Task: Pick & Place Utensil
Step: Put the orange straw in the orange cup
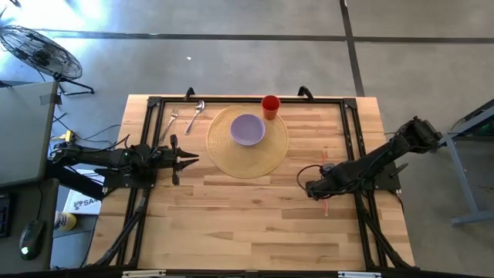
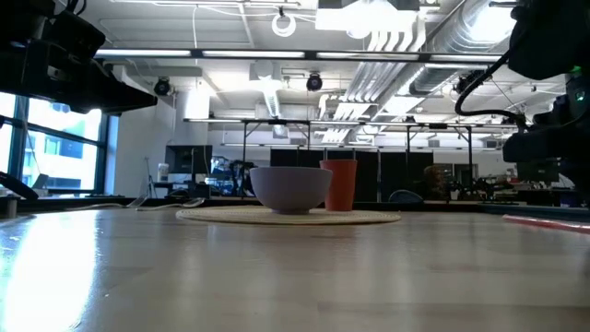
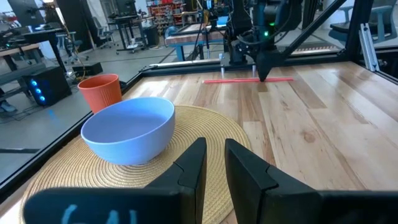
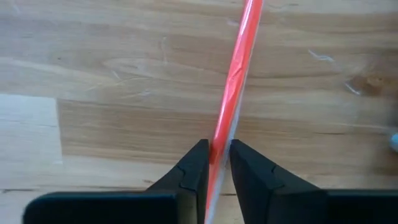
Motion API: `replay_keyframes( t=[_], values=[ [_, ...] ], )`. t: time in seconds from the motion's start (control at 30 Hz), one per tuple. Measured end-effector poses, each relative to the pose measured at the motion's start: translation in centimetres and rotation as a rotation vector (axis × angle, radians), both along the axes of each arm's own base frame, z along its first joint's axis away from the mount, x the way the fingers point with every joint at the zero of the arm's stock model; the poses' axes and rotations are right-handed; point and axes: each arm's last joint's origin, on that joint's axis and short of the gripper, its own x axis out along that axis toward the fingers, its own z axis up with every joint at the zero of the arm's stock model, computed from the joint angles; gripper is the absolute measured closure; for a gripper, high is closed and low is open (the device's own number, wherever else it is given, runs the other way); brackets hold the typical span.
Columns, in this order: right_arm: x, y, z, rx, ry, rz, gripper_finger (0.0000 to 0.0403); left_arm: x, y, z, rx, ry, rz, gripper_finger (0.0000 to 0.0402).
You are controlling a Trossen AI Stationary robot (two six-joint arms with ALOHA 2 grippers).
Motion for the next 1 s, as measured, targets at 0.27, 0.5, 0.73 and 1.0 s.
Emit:
replay_keyframes(
  t=[0.27, 0.5, 0.73, 1.0],
  values=[
    [0.24, -0.02, -0.46, -0.003, 0.029, -0.011, 0.0312, 0.0, 0.0, 0.0, 0.0, 0.0, 0.0, 0.0346],
    [0.42, -0.44, -0.51, 0.008, 0.03, -0.034, 0.0331, 0.0, 0.0, 0.0, 0.0, 0.0, 0.0, 0.0346],
    [0.52, -0.5, -0.53, -0.004, 0.016, -0.034, 0.0371, 0.0, 0.0, 0.0, 0.0, 0.0, 0.0, 0.0346],
    [0.57, -0.55, -0.47, -0.028, 0.01, -0.022, 0.04, 0.0, 0.0, 0.0, 0.0, 0.0, 0.0, 0.0346]
  ],
)
